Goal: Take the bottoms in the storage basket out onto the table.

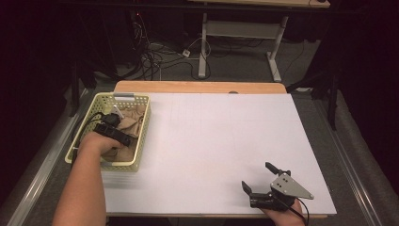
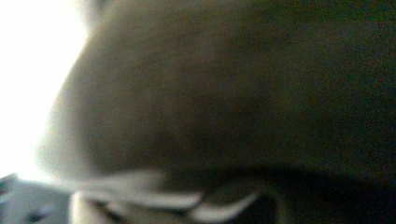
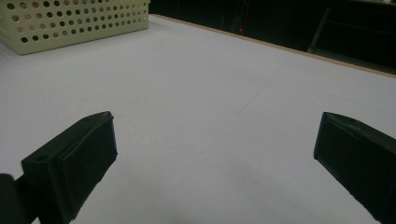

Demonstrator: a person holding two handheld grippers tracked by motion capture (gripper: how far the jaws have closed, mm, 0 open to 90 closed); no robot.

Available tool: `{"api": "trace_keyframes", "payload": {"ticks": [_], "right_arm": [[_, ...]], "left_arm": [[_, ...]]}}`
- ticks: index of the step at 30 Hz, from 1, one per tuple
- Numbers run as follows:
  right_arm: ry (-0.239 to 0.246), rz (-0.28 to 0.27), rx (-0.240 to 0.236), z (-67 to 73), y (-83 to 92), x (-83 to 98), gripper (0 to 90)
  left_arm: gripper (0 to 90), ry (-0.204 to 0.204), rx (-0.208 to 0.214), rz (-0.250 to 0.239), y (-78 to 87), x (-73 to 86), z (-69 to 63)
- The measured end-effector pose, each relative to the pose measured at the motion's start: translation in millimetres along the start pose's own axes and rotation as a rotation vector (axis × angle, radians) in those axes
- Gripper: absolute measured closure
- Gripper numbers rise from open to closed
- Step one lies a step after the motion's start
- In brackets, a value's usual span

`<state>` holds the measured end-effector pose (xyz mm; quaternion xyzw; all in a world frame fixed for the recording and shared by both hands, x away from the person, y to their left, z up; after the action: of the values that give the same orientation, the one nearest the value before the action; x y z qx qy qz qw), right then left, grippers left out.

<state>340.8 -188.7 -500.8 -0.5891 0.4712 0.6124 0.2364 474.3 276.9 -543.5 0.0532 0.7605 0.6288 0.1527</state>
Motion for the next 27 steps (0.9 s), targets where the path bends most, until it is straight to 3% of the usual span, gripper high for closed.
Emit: {"api": "trace_keyframes", "payload": {"ticks": [4, 7, 12, 17, 18, 20, 24, 27], "right_arm": [[-0.005, -0.003, 0.002, -0.5, 0.9, -0.7, 0.3], [-0.004, 0.002, 0.001, -0.7, 0.2, 0.4, 0.3], [-0.002, 0.001, -0.003, 0.1, -0.4, 0.3, 0.3], [-0.002, -0.004, -0.002, -1.0, -0.7, -0.8, 0.3], [-0.001, -0.003, -0.002, -0.8, -0.8, -0.8, 0.2], [0.000, -0.002, -0.004, 0.3, -0.9, -1.1, 0.3], [0.009, -0.004, -0.009, 2.6, -1.1, -2.1, 0.3], [0.010, -0.006, -0.011, 3.9, -1.3, -2.5, 0.3]], "left_arm": [[38.2, -0.026, 0.014, -0.016, 4.0, 0.9, -3.5], [53.7, -0.030, 0.048, -0.032, 9.2, 1.4, -4.9], [62.8, -0.044, 0.088, -0.037, 18.6, 6.4, -5.3], [63.8, -0.064, 0.034, -0.006, 29.9, 12.6, -2.4], [63.7, -0.044, 0.049, 0.004, 31.9, 13.7, -4.4], [63.6, -0.057, 0.045, 0.016, 36.1, 16.2, -5.8], [63.7, -0.039, 0.055, 0.008, 46.7, 19.1, -6.2], [63.9, -0.074, 0.066, -0.006, 55.3, 20.4, -8.8]]}}
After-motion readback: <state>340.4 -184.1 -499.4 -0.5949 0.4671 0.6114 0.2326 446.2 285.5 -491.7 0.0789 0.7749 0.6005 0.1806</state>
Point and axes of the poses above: each handheld gripper's, and its own axes: y roughly backward along the jaws, x roughly out of its underside, z roughly to its left, the point moved 10 cm from there along -y, roughly forward along the jaws, and after that the axes turned 6 degrees about x, right-handed, at the moved point
